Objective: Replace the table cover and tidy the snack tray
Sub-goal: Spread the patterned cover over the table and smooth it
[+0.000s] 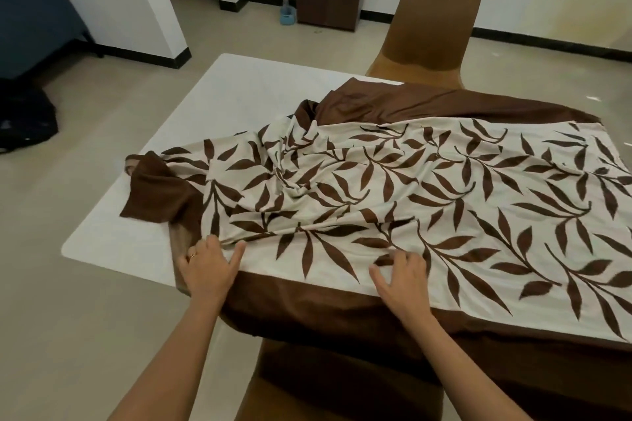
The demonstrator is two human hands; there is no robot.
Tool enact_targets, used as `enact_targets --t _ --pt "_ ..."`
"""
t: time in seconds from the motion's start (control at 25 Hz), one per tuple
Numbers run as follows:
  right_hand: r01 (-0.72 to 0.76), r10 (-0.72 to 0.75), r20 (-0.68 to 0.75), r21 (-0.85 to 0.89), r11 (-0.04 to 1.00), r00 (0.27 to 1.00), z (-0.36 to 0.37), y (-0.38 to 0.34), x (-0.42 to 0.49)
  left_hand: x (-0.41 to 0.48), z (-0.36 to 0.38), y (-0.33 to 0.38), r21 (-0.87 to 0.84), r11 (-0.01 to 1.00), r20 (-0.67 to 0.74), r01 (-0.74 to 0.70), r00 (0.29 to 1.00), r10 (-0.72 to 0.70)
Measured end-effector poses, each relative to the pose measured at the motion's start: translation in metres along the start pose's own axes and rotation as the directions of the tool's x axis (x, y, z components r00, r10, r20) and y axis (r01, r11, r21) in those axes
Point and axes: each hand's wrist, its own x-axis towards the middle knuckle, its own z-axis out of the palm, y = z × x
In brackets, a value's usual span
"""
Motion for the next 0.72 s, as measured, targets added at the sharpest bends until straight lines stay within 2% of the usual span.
enact_targets --t 0.08,0.12,0.16,0.2,0.28,0.32,0.36,0.48,0.6,0.72 --pt "0.104 -0.095 -0.119 0.068 0.992 0.988 0.005 -0.042 0.023 0.022 -0.004 0.003 -0.044 0.991 -0.143 -0.128 0.982 0.121" --pt "0.163 -0.155 -0.113 0.062 0.985 0.981 0.011 -0.066 0.037 0.036 -0.002 -0.001 -0.064 0.980 -0.201 -0.190 0.964 0.174" --pt "0.200 -0.195 -0.076 0.059 0.978 0.978 0.020 -0.093 0.051 0.053 -0.002 -0.010 -0.097 0.966 -0.191 -0.240 0.957 0.219" --pt "0.208 -0.208 -0.016 0.064 0.976 0.978 0.032 -0.119 0.060 0.070 0.001 -0.022 -0.143 0.950 -0.131 -0.277 0.957 0.260" --pt "0.153 -0.159 0.087 0.077 0.985 0.983 0.064 -0.167 0.066 0.099 0.006 -0.053 -0.278 0.929 0.084 -0.243 0.957 0.276" --pt "0.095 -0.103 0.125 0.068 0.993 0.987 0.080 -0.188 0.065 0.109 0.007 -0.072 -0.299 0.931 0.184 -0.209 0.945 0.271" --pt "0.032 -0.036 0.164 0.026 0.999 0.986 0.097 -0.207 0.062 0.118 0.008 -0.094 -0.272 0.939 0.226 -0.209 0.935 0.273" --pt "-0.082 0.101 0.147 -0.127 0.988 0.984 0.123 -0.234 0.052 0.136 0.001 -0.151 -0.132 0.970 0.254 -0.202 0.939 0.231" --pt "-0.161 0.178 0.171 -0.109 0.981 0.969 0.117 -0.232 0.052 0.146 -0.019 -0.189 0.060 0.989 0.262 -0.134 0.958 0.114" --pt "-0.223 0.242 0.202 -0.111 0.968 0.949 0.114 -0.234 0.050 0.145 -0.038 -0.215 0.053 0.998 0.141 0.040 0.989 -0.047"
